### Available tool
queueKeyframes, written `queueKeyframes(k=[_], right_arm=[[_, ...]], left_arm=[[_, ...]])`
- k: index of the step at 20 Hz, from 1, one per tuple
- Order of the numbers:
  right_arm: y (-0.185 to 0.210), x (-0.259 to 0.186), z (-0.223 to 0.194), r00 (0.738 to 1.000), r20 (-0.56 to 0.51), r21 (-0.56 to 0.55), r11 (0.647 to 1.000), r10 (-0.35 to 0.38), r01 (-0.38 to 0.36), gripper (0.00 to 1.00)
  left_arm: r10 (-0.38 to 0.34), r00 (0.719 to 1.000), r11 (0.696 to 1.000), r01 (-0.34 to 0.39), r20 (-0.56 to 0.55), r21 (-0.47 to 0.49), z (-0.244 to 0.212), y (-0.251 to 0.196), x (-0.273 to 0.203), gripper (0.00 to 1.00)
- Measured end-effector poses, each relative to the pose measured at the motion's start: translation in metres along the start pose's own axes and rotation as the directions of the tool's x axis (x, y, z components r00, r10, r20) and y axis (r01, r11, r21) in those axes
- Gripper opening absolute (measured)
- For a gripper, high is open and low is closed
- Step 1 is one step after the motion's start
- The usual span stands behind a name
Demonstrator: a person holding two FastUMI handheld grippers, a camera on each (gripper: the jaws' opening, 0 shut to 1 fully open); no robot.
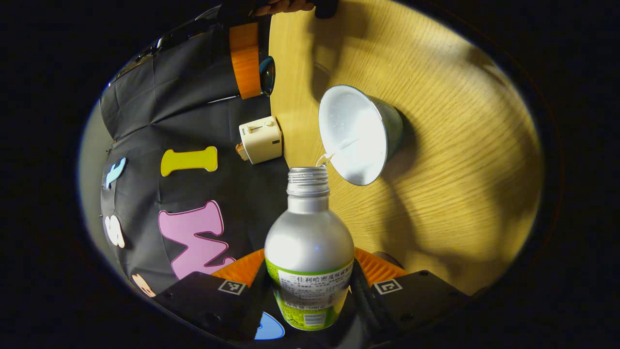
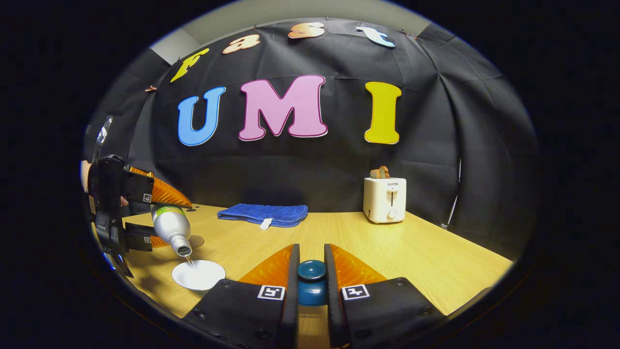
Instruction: Open the teacup lid with one hand, grasp the water bottle and pour water into the teacup with the other hand; after pouring, place the water bottle on the coaster and then close the teacup lid.
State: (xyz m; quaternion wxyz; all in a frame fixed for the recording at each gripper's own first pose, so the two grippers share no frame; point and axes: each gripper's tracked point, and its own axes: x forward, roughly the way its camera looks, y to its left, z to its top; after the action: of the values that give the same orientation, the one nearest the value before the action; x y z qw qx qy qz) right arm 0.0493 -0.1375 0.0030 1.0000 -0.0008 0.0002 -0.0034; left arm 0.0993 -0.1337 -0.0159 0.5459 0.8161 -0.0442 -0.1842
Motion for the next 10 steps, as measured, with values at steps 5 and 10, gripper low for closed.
queueKeyframes(k=[5, 10], right_arm=[[0.0001, -0.0001, 0.0001, 1.000, 0.000, 0.000, 1.000, 0.000, 0.000, 0.28], [-0.0003, 0.0001, -0.0003, 1.000, 0.001, 0.000, 1.000, -0.001, 0.001, 0.28]], left_arm=[[-0.001, 1.000, 0.999, 0.002, -0.018, 0.048, -0.0060, 0.0045, 0.0012, 0.81], [0.005, 1.000, 0.995, -0.003, -0.026, 0.101, -0.0090, 0.0075, 0.0021, 0.81]])
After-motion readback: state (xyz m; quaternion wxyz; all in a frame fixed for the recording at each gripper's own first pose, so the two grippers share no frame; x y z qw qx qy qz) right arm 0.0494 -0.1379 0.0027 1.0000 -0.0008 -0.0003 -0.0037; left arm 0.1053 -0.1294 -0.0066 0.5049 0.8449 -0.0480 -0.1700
